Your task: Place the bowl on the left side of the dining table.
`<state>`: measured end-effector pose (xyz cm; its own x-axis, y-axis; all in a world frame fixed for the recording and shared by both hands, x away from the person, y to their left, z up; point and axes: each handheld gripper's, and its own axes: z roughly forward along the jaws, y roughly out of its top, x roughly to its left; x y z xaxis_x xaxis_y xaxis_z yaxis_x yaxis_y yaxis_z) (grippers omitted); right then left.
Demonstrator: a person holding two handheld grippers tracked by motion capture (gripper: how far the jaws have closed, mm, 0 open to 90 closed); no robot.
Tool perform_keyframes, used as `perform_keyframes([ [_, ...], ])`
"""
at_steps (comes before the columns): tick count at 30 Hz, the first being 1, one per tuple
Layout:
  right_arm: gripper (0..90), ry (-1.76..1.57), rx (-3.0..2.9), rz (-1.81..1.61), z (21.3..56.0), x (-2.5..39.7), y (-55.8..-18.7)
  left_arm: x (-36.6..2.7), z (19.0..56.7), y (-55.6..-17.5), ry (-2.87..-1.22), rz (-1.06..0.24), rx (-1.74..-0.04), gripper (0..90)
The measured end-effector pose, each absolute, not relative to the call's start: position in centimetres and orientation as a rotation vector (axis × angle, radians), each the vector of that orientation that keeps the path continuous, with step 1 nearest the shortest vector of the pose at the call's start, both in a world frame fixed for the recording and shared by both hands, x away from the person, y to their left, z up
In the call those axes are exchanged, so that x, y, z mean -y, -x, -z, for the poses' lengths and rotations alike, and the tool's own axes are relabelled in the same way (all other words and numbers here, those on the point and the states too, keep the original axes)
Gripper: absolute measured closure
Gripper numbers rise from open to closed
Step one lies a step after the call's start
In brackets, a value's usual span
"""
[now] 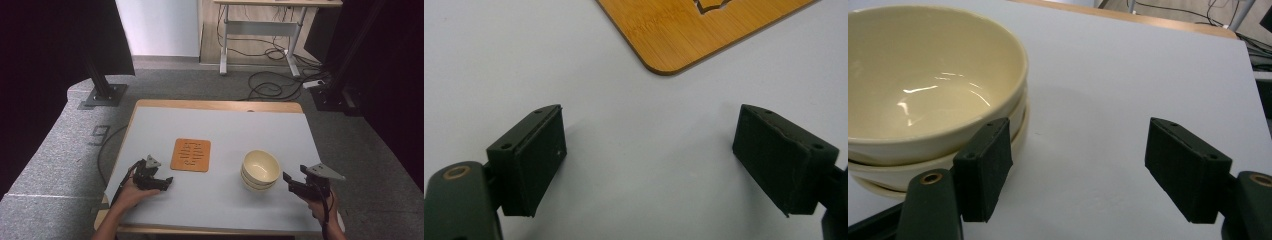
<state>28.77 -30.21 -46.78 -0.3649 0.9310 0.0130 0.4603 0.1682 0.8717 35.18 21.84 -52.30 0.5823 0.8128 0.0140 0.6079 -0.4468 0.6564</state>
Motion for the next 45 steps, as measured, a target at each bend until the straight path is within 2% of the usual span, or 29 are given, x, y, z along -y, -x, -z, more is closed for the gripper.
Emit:
perform_keyframes([
  [45,27.8,-1.21,-1.91,-1.247,44.2,27.0,-27.8,-21.9,52.3,-35.2,-2.206,-0.435,-1.12,13.6],
])
